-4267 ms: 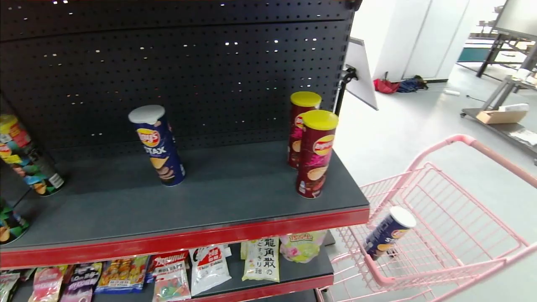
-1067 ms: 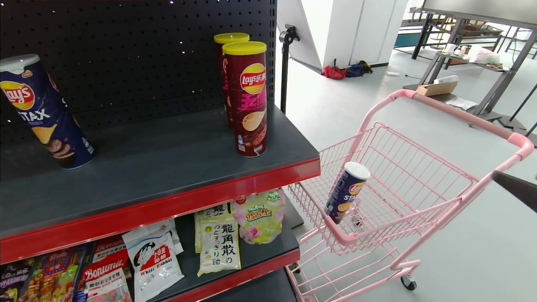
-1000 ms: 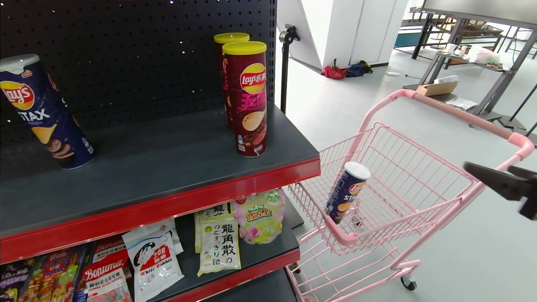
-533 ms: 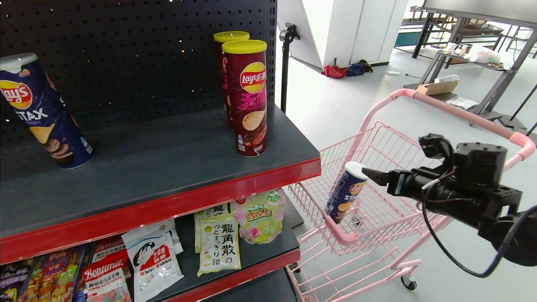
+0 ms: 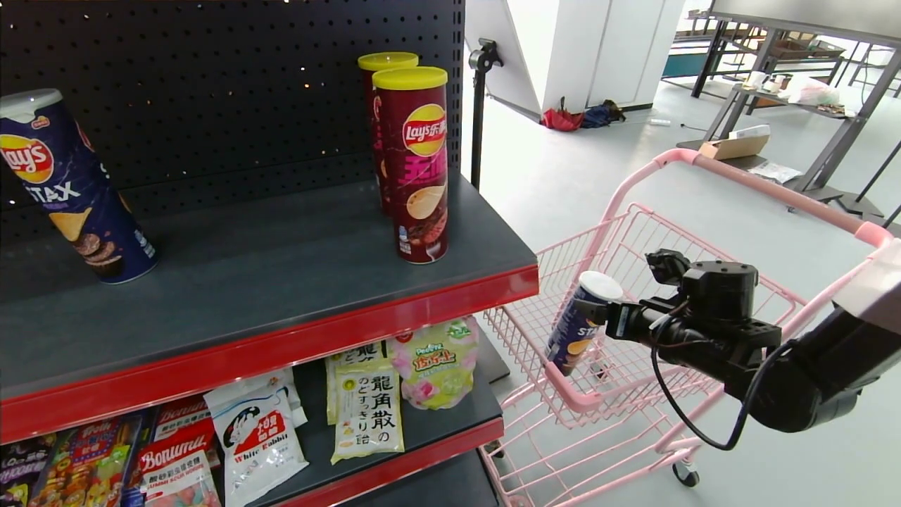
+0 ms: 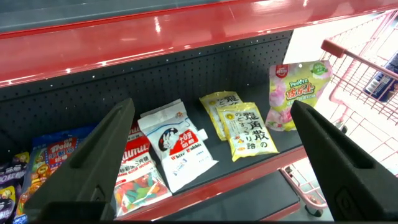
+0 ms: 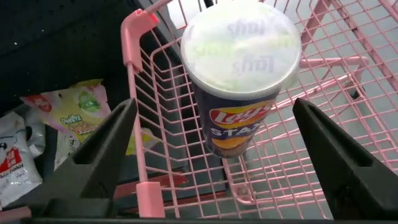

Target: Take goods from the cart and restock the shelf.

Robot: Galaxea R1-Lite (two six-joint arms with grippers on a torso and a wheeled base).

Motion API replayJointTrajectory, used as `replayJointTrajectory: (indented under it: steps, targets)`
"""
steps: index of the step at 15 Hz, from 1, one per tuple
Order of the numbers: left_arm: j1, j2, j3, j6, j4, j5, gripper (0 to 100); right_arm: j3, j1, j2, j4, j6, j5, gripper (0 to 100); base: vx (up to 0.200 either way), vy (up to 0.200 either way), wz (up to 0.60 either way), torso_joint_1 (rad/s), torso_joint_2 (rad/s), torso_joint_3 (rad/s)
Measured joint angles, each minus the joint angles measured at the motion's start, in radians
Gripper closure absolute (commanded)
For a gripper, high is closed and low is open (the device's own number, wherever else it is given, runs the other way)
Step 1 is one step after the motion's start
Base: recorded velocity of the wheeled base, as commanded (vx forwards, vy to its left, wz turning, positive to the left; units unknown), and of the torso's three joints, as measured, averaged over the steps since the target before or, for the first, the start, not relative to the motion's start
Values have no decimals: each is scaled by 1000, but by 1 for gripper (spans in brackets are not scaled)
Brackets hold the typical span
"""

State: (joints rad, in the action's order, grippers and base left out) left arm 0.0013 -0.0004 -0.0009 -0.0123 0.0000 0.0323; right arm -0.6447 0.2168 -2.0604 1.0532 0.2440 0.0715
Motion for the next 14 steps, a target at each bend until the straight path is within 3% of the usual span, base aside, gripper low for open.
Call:
replayJointTrajectory:
  steps: [14]
  targets:
    - [0, 0, 0, -1, 0, -6, 0, -161, 4, -193, 37, 0, -47, 0, 0, 0, 0, 0, 0, 0]
